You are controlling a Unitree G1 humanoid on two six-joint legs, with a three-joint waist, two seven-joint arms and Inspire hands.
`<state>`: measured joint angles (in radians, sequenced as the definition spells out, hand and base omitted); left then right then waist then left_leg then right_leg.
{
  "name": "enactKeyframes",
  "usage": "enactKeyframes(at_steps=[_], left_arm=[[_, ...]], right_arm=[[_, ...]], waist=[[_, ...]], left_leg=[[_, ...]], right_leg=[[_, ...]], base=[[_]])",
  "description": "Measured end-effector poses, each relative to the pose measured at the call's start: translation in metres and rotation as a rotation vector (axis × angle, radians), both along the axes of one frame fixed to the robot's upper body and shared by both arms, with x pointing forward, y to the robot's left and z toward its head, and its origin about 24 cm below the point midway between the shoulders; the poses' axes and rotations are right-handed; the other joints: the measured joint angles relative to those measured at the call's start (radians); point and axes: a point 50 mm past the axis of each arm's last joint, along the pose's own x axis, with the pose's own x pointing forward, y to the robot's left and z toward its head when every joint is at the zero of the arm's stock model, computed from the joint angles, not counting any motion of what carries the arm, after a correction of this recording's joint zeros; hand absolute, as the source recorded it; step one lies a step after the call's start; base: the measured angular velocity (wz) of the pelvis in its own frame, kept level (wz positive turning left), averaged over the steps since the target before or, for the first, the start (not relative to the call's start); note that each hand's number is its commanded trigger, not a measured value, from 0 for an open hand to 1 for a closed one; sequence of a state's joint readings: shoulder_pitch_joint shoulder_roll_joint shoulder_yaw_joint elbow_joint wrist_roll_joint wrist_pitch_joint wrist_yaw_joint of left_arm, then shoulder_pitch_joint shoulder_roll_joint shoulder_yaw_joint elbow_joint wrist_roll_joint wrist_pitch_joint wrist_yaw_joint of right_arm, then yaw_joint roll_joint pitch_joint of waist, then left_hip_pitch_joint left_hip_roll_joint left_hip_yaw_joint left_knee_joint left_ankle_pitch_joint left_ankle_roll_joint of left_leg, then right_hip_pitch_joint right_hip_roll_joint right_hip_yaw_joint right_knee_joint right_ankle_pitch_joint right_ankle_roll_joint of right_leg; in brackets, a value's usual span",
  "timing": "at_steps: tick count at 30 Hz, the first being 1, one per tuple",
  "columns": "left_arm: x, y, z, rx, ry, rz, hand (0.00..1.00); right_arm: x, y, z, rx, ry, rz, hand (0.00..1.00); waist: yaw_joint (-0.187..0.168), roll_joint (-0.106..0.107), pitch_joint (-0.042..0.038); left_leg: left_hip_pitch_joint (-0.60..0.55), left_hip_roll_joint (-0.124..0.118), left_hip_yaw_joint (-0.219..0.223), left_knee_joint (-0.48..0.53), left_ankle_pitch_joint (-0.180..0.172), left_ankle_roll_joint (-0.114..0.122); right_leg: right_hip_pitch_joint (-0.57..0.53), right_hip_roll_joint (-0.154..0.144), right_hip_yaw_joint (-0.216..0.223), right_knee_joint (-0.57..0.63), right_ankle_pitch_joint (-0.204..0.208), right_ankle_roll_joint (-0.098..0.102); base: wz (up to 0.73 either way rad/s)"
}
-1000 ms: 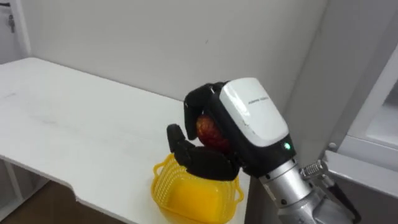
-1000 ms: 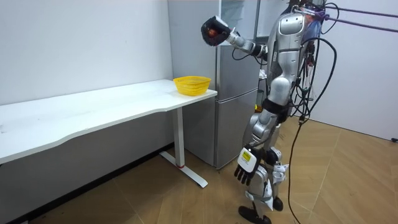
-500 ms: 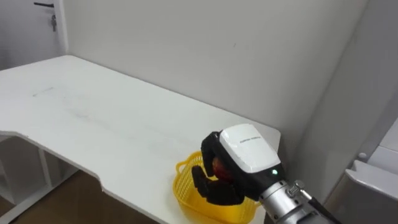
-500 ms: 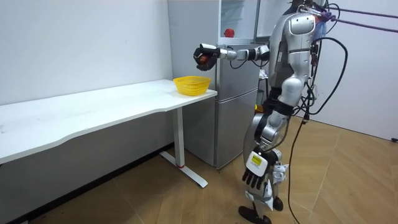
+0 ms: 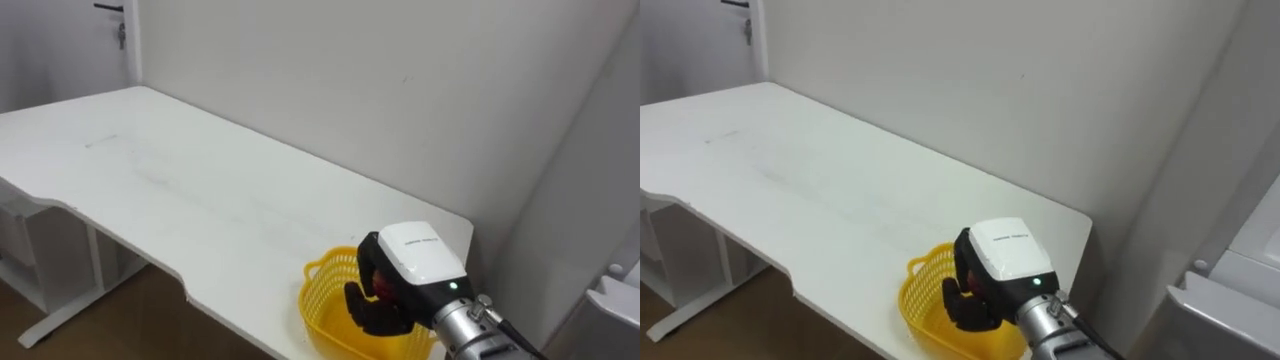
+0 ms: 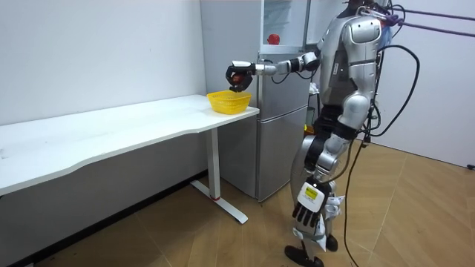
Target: Retrieve from the upper fridge
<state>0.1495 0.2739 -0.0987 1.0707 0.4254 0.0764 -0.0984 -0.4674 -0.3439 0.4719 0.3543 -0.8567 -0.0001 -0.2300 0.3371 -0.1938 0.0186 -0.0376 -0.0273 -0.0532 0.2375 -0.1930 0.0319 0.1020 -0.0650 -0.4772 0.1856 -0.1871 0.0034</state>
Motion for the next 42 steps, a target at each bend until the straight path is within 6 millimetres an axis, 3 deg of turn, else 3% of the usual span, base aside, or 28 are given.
enactKeyframes(at_steps=[4,5,6,7,8,17,42], left_arm=[[0.0023,0.002,0.001,0.006,-0.005,-0.002,0.0],[0.0021,0.0024,0.0011,0.008,-0.004,-0.002,0.0],[0.0019,0.0034,0.0013,0.011,-0.001,-0.001,0.0],[0.0016,0.0044,0.0016,0.014,0.0,-0.001,0.0],[0.0015,0.0049,0.0018,0.015,0.001,-0.001,0.0],[-0.0003,0.0051,0.0012,0.018,0.01,0.003,0.0],[0.0054,0.005,0.0017,0.023,0.002,0.003,0.0]], right_arm=[[0.0013,-0.0029,-0.0029,0.004,0.008,-0.015,1.0],[0.0014,-0.003,-0.003,0.003,0.008,-0.016,0.68],[0.0015,-0.003,-0.0029,0.004,0.008,-0.015,0.68],[0.0014,-0.003,-0.003,0.005,0.009,-0.015,0.11],[0.0015,-0.003,-0.003,0.006,0.009,-0.015,0.0],[0.0016,-0.0031,-0.003,0.029,0.018,-0.018,0.0],[0.0016,-0.0029,-0.0025,0.039,0.021,-0.017,0.0]], waist=[[0.003,-0.004,0.0026],[0.005,-0.004,0.0026],[0.005,-0.004,0.0025],[0.005,-0.004,0.0029],[0.006,-0.004,0.003],[0.001,0.002,0.0062],[-0.002,0.006,0.0044]], left_leg=[[-0.009,-0.006,-0.011,0.003,0.001,0.004],[-0.01,-0.007,-0.012,0.003,0.002,0.004],[-0.013,-0.007,-0.012,0.004,0.002,0.005],[-0.015,-0.007,-0.013,0.004,0.002,0.005],[-0.016,-0.007,-0.014,0.004,0.002,0.005],[-0.022,-0.006,-0.011,0.005,0.002,0.005],[-0.029,-0.005,-0.005,0.02,0.002,0.005]], right_leg=[[-0.001,-0.004,-0.02,0.0,0.0,0.001],[-0.002,-0.005,-0.02,0.0,0.0,0.001],[-0.005,-0.005,-0.021,0.0,0.0,0.001],[-0.006,-0.005,-0.021,0.0,0.0,0.001],[-0.006,-0.005,-0.021,0.0,0.0,0.001],[-0.013,-0.004,-0.019,0.0,-0.002,0.004],[-0.017,-0.006,-0.02,0.001,-0.002,0.004]], base=[[0.11],[0.04],[0.0],[0.03],[0.05],[0.0],[0.0]])
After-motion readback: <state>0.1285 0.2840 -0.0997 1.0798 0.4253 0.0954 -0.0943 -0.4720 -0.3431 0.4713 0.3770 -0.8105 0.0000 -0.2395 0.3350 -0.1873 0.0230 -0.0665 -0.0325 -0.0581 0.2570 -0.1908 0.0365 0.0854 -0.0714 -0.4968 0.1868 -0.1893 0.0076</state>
